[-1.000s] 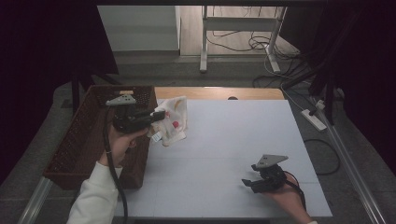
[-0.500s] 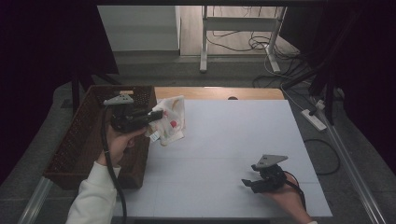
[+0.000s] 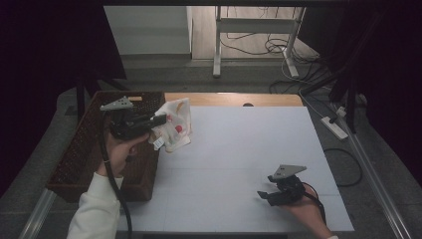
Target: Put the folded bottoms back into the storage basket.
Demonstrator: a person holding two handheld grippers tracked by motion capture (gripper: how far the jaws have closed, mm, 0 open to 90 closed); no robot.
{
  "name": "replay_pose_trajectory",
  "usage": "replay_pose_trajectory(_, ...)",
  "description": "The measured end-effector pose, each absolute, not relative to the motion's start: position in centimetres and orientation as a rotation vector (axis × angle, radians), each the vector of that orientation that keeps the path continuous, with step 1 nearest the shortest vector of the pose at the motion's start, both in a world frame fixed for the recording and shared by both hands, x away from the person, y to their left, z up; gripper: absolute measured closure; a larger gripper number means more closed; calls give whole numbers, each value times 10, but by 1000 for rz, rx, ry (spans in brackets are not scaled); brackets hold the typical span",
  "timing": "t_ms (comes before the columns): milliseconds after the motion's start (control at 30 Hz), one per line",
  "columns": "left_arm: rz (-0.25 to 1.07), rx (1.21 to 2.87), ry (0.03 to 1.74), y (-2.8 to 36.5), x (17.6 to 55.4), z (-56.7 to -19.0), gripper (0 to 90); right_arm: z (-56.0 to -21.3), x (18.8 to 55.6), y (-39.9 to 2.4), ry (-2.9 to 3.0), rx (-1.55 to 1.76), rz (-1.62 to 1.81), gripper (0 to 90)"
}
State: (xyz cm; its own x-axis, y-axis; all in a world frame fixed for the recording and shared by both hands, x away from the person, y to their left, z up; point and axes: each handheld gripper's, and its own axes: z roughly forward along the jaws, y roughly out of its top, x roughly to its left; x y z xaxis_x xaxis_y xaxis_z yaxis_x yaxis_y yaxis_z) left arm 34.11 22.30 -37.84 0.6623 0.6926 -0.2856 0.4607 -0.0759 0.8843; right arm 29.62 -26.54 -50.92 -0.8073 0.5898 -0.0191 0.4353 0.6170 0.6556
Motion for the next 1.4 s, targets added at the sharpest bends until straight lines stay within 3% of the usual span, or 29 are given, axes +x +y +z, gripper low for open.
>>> replay_pose_trajectory(1400, 323, 1653, 1007, 273, 322, -373, 731, -500, 294, -269, 2549, 855, 1060, 305)
